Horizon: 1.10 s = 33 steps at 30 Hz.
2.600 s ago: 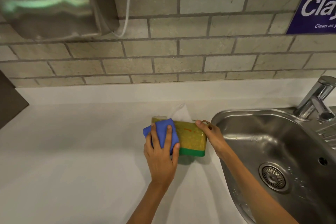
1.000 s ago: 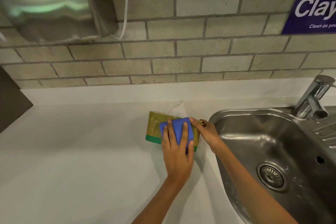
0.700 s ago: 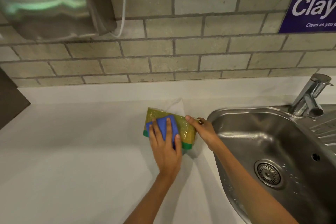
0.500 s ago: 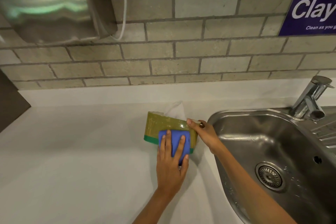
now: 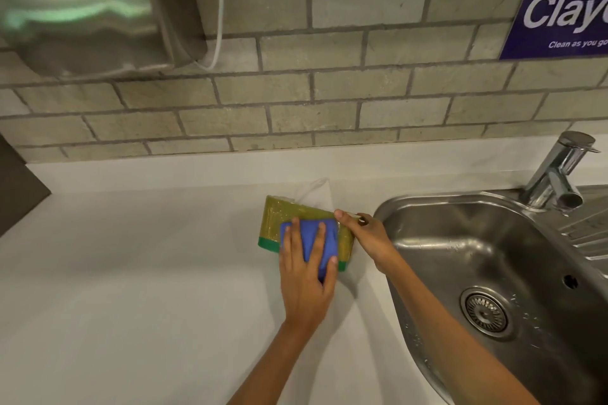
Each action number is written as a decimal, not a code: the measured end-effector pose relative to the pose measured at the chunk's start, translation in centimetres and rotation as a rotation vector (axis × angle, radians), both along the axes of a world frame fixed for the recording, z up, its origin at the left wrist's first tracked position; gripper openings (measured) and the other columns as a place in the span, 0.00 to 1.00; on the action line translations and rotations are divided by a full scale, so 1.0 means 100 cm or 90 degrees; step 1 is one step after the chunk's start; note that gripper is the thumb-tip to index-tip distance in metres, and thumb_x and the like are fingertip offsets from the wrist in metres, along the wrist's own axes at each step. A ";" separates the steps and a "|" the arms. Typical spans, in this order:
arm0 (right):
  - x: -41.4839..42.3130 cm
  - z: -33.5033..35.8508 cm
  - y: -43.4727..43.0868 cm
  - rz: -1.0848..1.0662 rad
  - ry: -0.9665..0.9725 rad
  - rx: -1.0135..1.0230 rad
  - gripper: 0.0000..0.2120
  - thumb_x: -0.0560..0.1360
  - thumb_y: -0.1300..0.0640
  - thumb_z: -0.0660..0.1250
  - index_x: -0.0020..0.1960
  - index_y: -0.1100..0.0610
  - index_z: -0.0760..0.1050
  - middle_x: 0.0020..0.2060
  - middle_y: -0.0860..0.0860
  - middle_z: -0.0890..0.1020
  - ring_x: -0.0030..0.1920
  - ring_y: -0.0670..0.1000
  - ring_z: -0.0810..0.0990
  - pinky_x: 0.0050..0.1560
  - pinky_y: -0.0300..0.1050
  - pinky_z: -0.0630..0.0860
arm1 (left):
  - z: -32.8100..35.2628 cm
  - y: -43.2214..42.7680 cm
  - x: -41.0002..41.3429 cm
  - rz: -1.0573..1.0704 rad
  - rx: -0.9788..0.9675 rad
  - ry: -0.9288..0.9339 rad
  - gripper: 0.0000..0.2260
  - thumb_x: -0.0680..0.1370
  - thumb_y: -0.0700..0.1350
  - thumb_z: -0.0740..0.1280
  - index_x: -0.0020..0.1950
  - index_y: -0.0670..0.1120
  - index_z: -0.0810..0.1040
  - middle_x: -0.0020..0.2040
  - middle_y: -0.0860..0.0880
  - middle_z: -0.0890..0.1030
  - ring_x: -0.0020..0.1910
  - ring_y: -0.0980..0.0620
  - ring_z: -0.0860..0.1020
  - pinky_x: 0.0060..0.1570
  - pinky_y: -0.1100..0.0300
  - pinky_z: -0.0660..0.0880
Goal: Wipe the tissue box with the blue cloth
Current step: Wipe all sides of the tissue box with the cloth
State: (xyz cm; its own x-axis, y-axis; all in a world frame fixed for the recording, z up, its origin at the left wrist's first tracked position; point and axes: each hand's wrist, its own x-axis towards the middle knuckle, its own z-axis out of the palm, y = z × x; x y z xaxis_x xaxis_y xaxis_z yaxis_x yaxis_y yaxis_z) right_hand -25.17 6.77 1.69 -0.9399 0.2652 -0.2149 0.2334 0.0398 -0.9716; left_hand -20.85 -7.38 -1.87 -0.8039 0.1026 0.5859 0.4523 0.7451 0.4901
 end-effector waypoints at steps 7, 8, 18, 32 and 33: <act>0.004 0.000 -0.007 -0.010 0.024 0.006 0.20 0.58 0.37 0.74 0.42 0.45 0.70 0.40 0.41 0.78 0.41 0.39 0.76 0.35 0.32 0.70 | 0.025 -0.013 -0.050 0.238 0.275 -0.160 0.24 0.80 0.49 0.58 0.75 0.48 0.59 0.76 0.38 0.60 0.75 0.37 0.57 0.71 0.43 0.60; 0.005 0.000 -0.009 -0.019 0.031 0.010 0.18 0.60 0.38 0.74 0.40 0.44 0.70 0.39 0.41 0.79 0.41 0.39 0.77 0.35 0.32 0.71 | 0.025 -0.010 -0.046 0.246 0.269 -0.157 0.23 0.80 0.48 0.59 0.75 0.46 0.60 0.75 0.37 0.60 0.74 0.36 0.57 0.71 0.43 0.60; 0.016 0.001 -0.037 -0.078 0.123 -0.011 0.35 0.56 0.37 0.76 0.55 0.52 0.68 0.45 0.43 0.78 0.48 0.43 0.79 0.42 0.31 0.74 | -0.009 0.019 0.022 0.045 0.241 -0.115 0.26 0.79 0.51 0.54 0.75 0.57 0.48 0.77 0.46 0.51 0.76 0.44 0.49 0.72 0.49 0.57; 0.059 -0.019 -0.097 -0.052 0.217 0.002 0.24 0.75 0.54 0.64 0.68 0.57 0.62 0.58 0.45 0.69 0.55 0.33 0.71 0.46 0.21 0.72 | 0.016 -0.029 -0.012 0.209 0.667 -0.325 0.29 0.73 0.53 0.69 0.72 0.54 0.62 0.64 0.47 0.76 0.60 0.46 0.76 0.60 0.53 0.73; 0.063 -0.021 -0.098 -0.053 0.219 0.009 0.24 0.75 0.55 0.65 0.68 0.58 0.62 0.59 0.47 0.69 0.56 0.36 0.71 0.47 0.21 0.71 | 0.016 -0.031 -0.013 0.218 0.662 -0.332 0.28 0.74 0.51 0.68 0.72 0.53 0.63 0.64 0.46 0.76 0.59 0.46 0.76 0.60 0.52 0.74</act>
State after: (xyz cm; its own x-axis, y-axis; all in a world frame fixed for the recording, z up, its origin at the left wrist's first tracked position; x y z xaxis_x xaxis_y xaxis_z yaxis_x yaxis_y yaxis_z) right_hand -18.88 -3.08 -0.43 -0.9319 0.3441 0.1144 -0.1042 0.0481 -0.9934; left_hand -22.11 -10.48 -0.32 -0.8611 -0.4888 -0.1403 -0.1212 -0.0706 0.9901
